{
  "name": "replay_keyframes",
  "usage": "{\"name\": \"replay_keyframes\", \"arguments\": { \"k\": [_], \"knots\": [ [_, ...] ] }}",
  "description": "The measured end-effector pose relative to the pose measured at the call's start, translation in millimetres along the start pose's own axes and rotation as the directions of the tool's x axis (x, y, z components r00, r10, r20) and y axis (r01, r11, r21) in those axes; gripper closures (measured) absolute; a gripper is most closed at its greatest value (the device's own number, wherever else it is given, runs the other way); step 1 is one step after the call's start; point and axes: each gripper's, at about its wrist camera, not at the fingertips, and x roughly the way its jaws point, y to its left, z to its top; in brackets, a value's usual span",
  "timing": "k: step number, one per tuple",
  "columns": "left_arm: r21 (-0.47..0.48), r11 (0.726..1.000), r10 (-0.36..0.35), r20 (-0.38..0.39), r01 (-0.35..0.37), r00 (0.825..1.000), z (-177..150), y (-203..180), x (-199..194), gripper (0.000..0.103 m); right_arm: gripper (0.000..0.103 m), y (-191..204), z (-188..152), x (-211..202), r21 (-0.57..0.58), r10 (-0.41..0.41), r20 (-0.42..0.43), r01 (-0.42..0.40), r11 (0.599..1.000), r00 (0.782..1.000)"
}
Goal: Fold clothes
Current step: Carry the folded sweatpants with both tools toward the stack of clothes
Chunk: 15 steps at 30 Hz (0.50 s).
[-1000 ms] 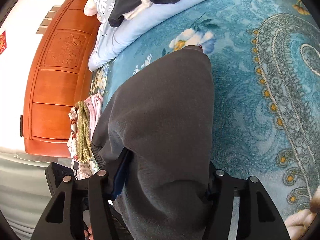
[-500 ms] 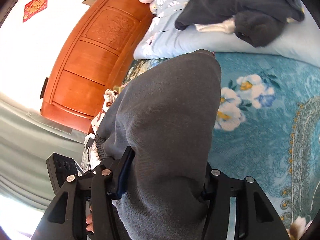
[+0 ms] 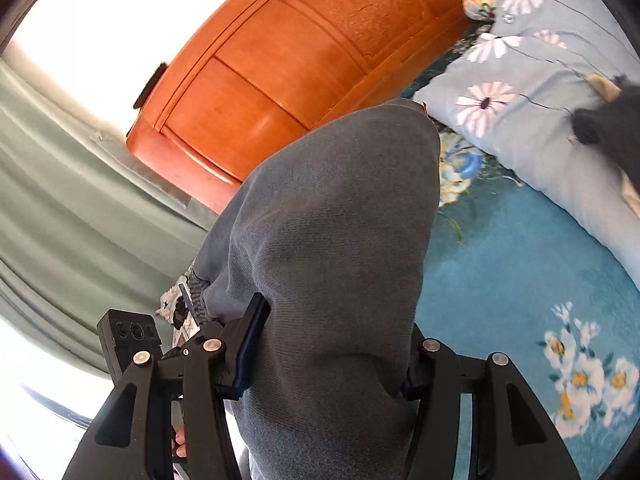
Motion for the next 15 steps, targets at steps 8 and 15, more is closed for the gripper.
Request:
{"name": "replay_keyframes", "arguments": {
  "k": [8, 15],
  "knots": [
    [-0.071, 0.995, 0.082, 0.101, -0.075, 0.991, 94.1, 79.9, 7.3, 0.043, 0.048, 50.7, 99.1, 135.2, -0.131, 0.061, -0.156, -0.082, 0.988, 0.986],
    [-0.155, 0.976, 0.167, 0.076, -0.154, 0.983, 115.4, 145.1, 53.3, 0.043, 0.048, 39.7, 148.9, 236.3, -0.163, 0.056, -0.28, -0.105, 0.981, 0.958]
  ]
}}
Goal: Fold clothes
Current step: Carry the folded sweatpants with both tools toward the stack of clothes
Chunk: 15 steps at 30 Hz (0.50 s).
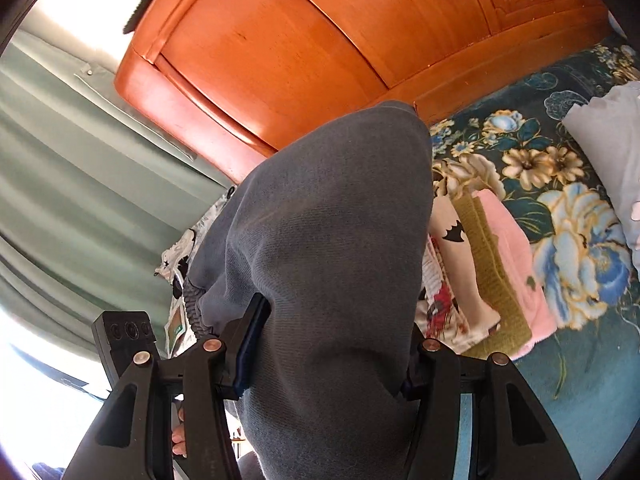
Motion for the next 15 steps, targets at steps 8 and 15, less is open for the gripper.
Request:
{"name": "replay_keyframes", "arguments": {
  "k": [8, 15],
  "knots": [
    [-0.061, 0.998, 0.011, -0.022, -0.012, 1.0, -7.6, 37.2, 9.4, 0.042, 0.046, -41.5, 6.9, 65.0, 0.014, -0.024, -0.084, 0.025, 1.0, 0.996],
    [0.034, 0.999, 0.042, -0.053, -0.04, 0.998, 2.4, 2.0, 18.5, 0.042, 0.044, -41.5, 13.5, 43.8, 0.033, -0.064, -0.088, 0.067, 0.997, 0.994]
  ]
}}
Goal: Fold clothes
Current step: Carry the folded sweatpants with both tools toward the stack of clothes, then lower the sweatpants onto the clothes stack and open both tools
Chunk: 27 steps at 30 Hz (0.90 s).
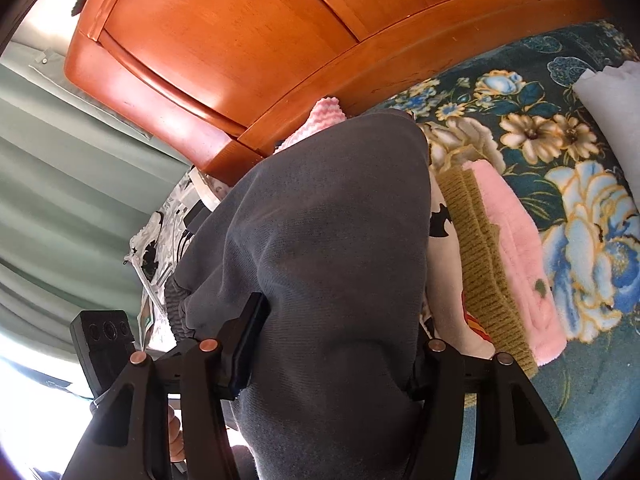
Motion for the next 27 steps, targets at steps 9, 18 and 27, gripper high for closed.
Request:
{"name": "replay_keyframes", "arguments": {
  "k": [9, 18, 27],
  "knots": [
    [0.046, 0.998, 0.052, -0.037, -0.05, 0.998, -4.9, -12.6, 13.9, 0.041, 0.042, -24.4, 5.1, -13.4, 0.079, -0.111, 0.02, 0.109, 0.991, 0.994],
    [0.041, 0.999, 0.016, -0.041, -0.014, 0.999, -4.5, -16.2, -30.8, 0.038, 0.042, -6.1, 14.1, -43.4, -0.032, -0.101, 0.023, 0.102, 0.994, 0.995],
    [0.31, 0.947, 0.063, 0.086, -0.087, 0.994, 11.1, -75.6, -58.7, 0.038, 0.042, 17.0, -26.8, -92.7, -0.104, -0.135, 0.243, 0.164, 0.981, 0.961]
  ]
}}
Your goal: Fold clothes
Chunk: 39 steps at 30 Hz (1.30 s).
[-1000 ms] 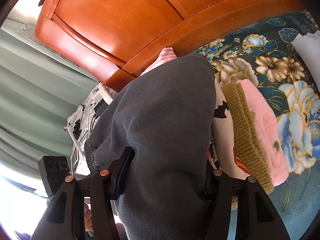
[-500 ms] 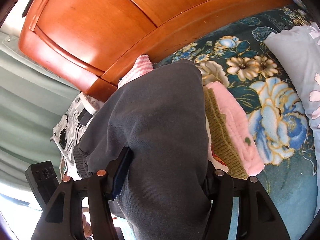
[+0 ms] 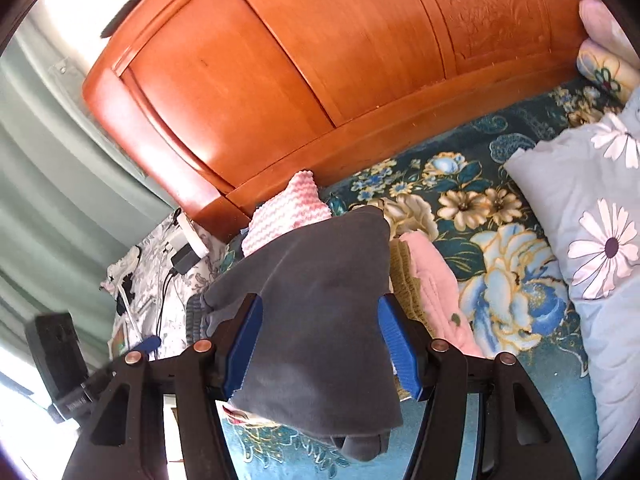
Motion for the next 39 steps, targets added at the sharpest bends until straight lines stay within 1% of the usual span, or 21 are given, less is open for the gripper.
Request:
{"name": "replay_keyframes", "arguments": {
  "k": [2, 4, 6, 7, 9, 11, 14, 16, 18, 19, 21, 22, 24, 27, 28, 29, 30, 32, 36, 37, 39],
  "knots": [
    [0.049, 0.999, 0.018, -0.009, -0.018, 1.0, 2.3, -8.0, 20.7, 0.038, 0.042, 11.3, -18.9, 3.8, -0.05, -0.028, 0.024, 0.029, 0.998, 0.999],
    [0.047, 0.998, 0.051, -0.067, -0.048, 0.996, -2.0, -6.6, 49.6, 0.038, 0.042, 17.9, -32.9, 20.2, -0.086, -0.06, 0.015, 0.061, 0.994, 0.998],
    [0.037, 0.998, 0.058, -0.118, -0.054, 0.991, -13.0, 0.0, 72.0, 0.04, 0.041, 17.8, -39.6, 39.1, -0.107, -0.111, 0.001, 0.11, 0.988, 0.994],
    [0.042, 0.998, 0.059, -0.121, -0.055, 0.991, -17.7, 1.9, 77.5, 0.04, 0.041, 13.7, -41.6, 46.6, -0.097, -0.122, -0.008, 0.121, 0.988, 0.993],
    [0.058, 0.997, 0.06, -0.108, -0.054, 0.992, -23.5, 1.9, 79.9, 0.04, 0.041, 1.8, -45.4, 58.3, -0.055, -0.116, -0.025, 0.114, 0.992, 0.993],
    [0.074, 0.996, 0.061, -0.112, -0.053, 0.992, -22.9, -0.4, 81.5, 0.04, 0.041, -7.7, -48.2, 67.6, -0.019, -0.112, -0.038, 0.111, 0.994, 0.993],
    [0.05, 0.996, 0.079, -0.116, -0.074, 0.99, -19.6, -5.0, 74.9, 0.04, 0.041, -9.4, -46.6, 69.9, 0.012, -0.122, -0.049, 0.123, 0.992, 0.991],
    [0.017, 0.997, 0.083, -0.094, -0.082, 0.992, -19.5, -8.9, 59.8, 0.039, 0.041, -4.4, -44.5, 63.5, 0.024, -0.135, -0.05, 0.137, 0.99, 0.99],
    [-0.017, 0.995, 0.094, -0.068, -0.095, 0.993, -26.1, -11.8, 42.5, 0.038, 0.041, 8.7, -47.6, 46.6, 0.006, -0.147, -0.014, 0.147, 0.989, 0.989],
    [-0.037, 0.994, 0.104, -0.063, -0.106, 0.993, -32.9, -13.6, 34.8, 0.037, 0.041, 15.3, -51.1, 38.1, -0.007, -0.149, 0.003, 0.149, 0.989, 0.989],
    [-0.068, 0.988, 0.131, -0.053, -0.135, 0.99, -49.4, -15.1, 25.5, 0.031, 0.041, 26.4, -62.4, 24.0, -0.033, -0.149, 0.011, 0.149, 0.988, 0.989],
    [-0.086, 0.985, 0.148, -0.057, -0.153, 0.987, -59.5, -16.0, 22.7, 0.027, 0.041, 30.8, -69.8, 19.1, -0.047, -0.156, 0.01, 0.156, 0.987, 0.988],
    [-0.127, 0.976, 0.169, -0.072, -0.177, 0.983, -80.8, -16.8, 18.6, 0.024, 0.041, 36.4, -85.9, 10.2, -0.072, -0.165, 0.008, 0.165, 0.984, 0.986],
    [-0.188, 0.957, 0.209, -0.083, -0.222, 0.974, -109.5, -20.7, 12.5, 0.013, 0.04, 38.2, -106.2, 4.3, -0.062, -0.2, -0.013, 0.199, 0.978, 0.98],
    [-0.2, 0.951, 0.223, -0.079, -0.235, 0.972, -118.2, -23.3, 10.3, 0.008, 0.038, 38.3, -112.5, 2.5, -0.054, -0.211, -0.019, 0.21, 0.976, 0.977],
    [-0.211, 0.946, 0.237, -0.076, -0.248, 0.969, -126.4, -26.0, 8.4, 0.0, 0.036, 38.5, -118.7, 0.6, -0.047, -0.221, -0.024, 0.22, 0.974, 0.975],
    [-0.21, 0.942, 0.252, -0.072, -0.261, 0.965, -132.2, -29.3, 8.1, 0.0, 0.028, 39.3, -125.0, -1.4, -0.044, -0.231, -0.026, 0.23, 0.972, 0.973],
    [-0.209, 0.935, 0.281, -0.065, -0.288, 0.958, -143.6, -35.8, 7.7, 0.0, 0.028, 44.1, -137.6, -6.1, -0.06, -0.251, -0.01, 0.25, 0.967, 0.968],
    [-0.189, 0.931, 0.3, -0.085, -0.311, 0.95, -164.5, -45.7, 11.8, 0.0, 0.026, 50.3, -159.0, -15.8, -0.086, -0.309, 0.013, 0.309, 0.947, 0.951],
    [-0.183, 0.93, 0.308, -0.084, -0.318, 0.948, -169.8, -47.8, 11.9, 0.0, 0.015, 49.5, -162.8, -17.7, -0.088, -0.325, 0.018, 0.325, 0.942, 0.946],
    [-0.174, 0.927, 0.322, -0.079, -0.331, 0.943, -179.0, -50.9, 11.3, 0.0, 0.0, 47.3, -169.8, -23.9, -0.08, -0.349, 0.04, 0.351, 0.933, 0.936]
  ]
}}
